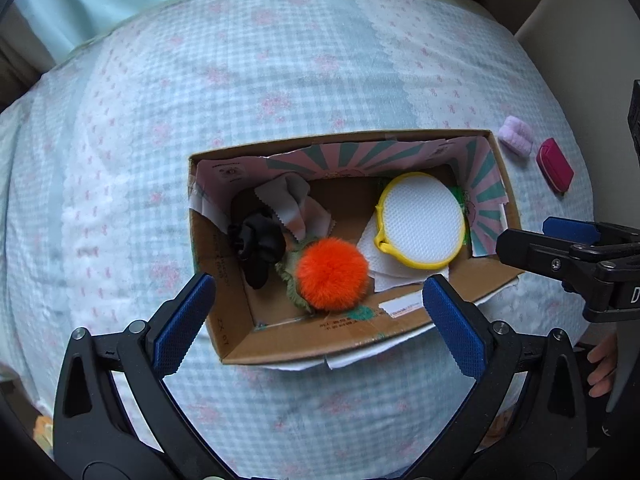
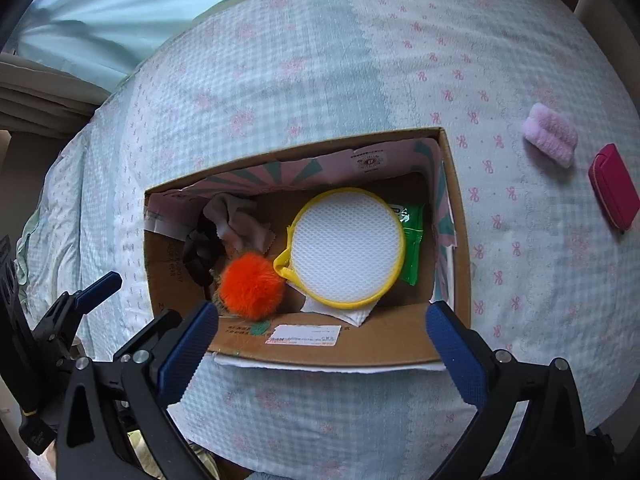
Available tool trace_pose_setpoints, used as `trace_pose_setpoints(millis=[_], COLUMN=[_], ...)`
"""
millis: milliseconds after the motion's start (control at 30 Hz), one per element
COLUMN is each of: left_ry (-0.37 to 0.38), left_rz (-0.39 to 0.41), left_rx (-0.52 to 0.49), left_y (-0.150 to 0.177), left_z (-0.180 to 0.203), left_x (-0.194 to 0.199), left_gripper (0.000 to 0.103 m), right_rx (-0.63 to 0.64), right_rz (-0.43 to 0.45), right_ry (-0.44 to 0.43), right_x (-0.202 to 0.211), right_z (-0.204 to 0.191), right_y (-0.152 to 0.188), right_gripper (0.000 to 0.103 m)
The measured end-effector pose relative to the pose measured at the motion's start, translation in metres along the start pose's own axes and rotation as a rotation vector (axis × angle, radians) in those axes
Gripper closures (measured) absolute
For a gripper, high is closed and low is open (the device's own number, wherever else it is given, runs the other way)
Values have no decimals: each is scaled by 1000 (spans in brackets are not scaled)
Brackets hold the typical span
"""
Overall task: Organize soft objects
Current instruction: 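Lift both tools from the box and move toward the pink wristband and magenta pouch, then grasp the pink fuzzy wristband with the left tool while the right tool grasps the magenta pouch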
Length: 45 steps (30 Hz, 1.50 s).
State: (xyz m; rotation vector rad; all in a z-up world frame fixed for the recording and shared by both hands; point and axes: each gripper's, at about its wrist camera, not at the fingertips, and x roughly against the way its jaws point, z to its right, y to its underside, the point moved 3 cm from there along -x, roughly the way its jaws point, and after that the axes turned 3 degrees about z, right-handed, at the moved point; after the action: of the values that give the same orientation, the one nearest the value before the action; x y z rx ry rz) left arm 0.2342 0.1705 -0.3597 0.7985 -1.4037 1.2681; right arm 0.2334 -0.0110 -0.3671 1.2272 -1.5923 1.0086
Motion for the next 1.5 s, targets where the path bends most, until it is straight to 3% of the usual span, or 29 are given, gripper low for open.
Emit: trace_pose_setpoints(millis=[167, 267, 500, 700, 900, 1100, 1233, 1500], left_ry=[-6, -12, -41, -17, -31, -28, -70, -17], left_rz=[71, 145, 307, 398, 416, 415, 411, 354], left_rx=[43, 59, 11, -29, -102, -99, -79, 5], left_y=[9, 11, 4, -13, -29, -43, -56, -97], left_z=[0, 2, 20, 50, 103, 163, 206, 272], left_x=[54, 96, 173, 197, 194, 183, 169, 103], left_gripper=[0, 0, 0, 0, 0, 0, 0, 0], right_rx=[30, 71, 166, 83, 8, 8, 57, 221], right_rz=[125, 230, 423, 577, 635, 663, 660, 620], right_ry=[-34, -4, 158, 257, 280, 259, 199, 148], right_x=[58, 100, 194, 250, 280, 295, 295, 271], right_z=[-9, -15, -15, 11, 53, 111, 156, 240], right_y=[16, 28, 58, 75, 78, 68, 53, 5], right_gripper=[0, 0, 0, 0, 0, 0, 0, 0])
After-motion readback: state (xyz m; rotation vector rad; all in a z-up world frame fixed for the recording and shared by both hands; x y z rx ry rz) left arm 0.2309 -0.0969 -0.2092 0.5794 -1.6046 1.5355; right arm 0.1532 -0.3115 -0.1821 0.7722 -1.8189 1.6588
